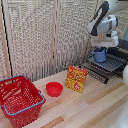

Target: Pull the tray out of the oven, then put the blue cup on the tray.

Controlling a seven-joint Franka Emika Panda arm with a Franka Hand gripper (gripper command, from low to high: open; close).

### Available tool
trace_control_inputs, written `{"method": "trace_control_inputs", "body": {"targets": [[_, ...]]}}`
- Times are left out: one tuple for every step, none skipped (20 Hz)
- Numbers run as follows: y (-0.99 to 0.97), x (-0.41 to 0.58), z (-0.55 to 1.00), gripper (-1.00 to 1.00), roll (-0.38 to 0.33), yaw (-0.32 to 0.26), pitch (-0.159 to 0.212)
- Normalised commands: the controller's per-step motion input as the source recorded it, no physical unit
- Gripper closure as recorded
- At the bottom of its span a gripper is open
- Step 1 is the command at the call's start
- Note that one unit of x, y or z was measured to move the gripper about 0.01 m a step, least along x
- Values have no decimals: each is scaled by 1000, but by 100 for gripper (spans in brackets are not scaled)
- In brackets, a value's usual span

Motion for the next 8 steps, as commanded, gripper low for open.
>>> {"method": "trace_control_inputs", "body": {"targets": [[0,171,886,-100,-68,-106,0],[0,191,843,-100,-52,-112,0],[0,209,814,-100,-47,-124,0],[0,180,811,-100,-45,-135,0],[0,214,846,-100,-58,-161,0],[0,189,803,-100,-38,-132,0],[0,123,817,-100,-31,-164,0],[0,157,729,-100,-34,-171,0]]}}
